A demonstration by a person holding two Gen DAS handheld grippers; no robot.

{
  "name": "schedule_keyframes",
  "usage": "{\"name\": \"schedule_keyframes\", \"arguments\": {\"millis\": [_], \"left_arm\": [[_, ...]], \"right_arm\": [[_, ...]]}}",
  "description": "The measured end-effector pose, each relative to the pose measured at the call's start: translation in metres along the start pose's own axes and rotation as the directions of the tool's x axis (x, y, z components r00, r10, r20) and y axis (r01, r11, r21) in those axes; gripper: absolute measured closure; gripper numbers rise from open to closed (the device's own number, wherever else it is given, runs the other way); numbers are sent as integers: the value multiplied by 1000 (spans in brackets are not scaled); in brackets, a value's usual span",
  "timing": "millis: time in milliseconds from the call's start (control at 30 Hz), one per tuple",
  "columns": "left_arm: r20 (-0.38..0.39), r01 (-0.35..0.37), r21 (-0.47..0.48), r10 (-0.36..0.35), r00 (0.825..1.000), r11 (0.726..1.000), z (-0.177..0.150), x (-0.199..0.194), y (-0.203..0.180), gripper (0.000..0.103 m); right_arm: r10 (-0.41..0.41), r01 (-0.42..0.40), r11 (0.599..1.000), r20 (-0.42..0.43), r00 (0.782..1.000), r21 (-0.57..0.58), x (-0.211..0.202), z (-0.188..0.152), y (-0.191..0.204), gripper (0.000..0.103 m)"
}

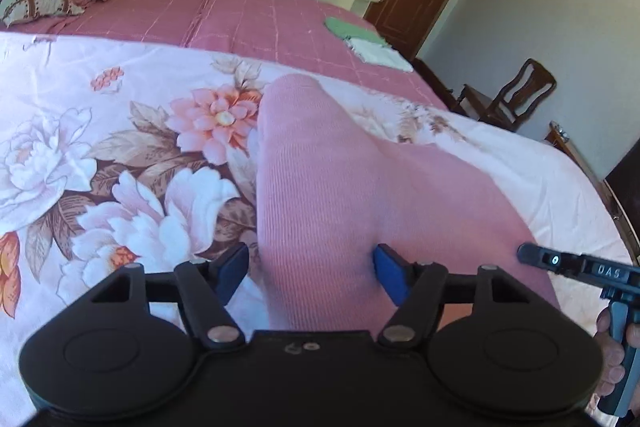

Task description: Fold small clothes

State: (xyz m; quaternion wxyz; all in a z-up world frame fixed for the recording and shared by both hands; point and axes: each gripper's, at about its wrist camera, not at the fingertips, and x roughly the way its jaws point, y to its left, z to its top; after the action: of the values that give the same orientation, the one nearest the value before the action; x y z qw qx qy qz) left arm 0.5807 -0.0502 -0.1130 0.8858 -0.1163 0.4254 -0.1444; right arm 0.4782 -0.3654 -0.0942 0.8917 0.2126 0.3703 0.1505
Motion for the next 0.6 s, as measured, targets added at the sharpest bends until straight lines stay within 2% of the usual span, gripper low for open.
{"name": "schedule_keyframes", "arguments": {"millis": [67, 100, 167, 267, 333, 367, 400, 433, 500, 600], "left_arm": [[-9, -13, 9, 13, 1000, 1000, 0, 8, -2, 31], [-5, -26, 22, 26, 1000, 999, 1, 11, -3, 28], [-1, -36, 29, 36, 999, 999, 2, 16, -3, 24], [2, -41, 58, 40, 999, 998, 1, 17, -3, 20], [-3, -35, 72, 36, 999, 997, 2, 6, -4, 25], [15, -19, 84, 18, 1000, 996, 1, -5, -6, 36], [38, -2, 103, -2, 999, 995, -3, -19, -9, 38], [56, 6, 124, -13, 998, 992, -11, -35, -11, 39], [75, 8, 153, -20, 997, 988, -28, -58, -14, 40], [67, -2, 168, -9, 998, 986, -53, -73, -14, 42]], "right_arm": [[10, -10, 1000, 0, 1000, 7, 8, 7, -5, 91], [-5, 5, 1000, 8, 1000, -30, 11, 11, -1, 97], [-38, 38, 995, 9, 999, -89, 22, 15, 4, 97], [-59, 59, 994, -5, 998, -94, 37, 14, -5, 98], [-54, 53, 997, -9, 999, -58, 34, 12, -10, 97], [-59, 59, 997, -5, 998, -48, 27, 12, -9, 95], [-73, 74, 996, 9, 997, -55, 16, 11, -4, 93], [-77, 80, 993, 38, 996, -88, 0, 8, 5, 93], [-24, 37, 985, 78, 997, -169, -33, -4, 24, 93], [45, -21, 948, 67, 997, -317, -65, -31, 53, 94]]}}
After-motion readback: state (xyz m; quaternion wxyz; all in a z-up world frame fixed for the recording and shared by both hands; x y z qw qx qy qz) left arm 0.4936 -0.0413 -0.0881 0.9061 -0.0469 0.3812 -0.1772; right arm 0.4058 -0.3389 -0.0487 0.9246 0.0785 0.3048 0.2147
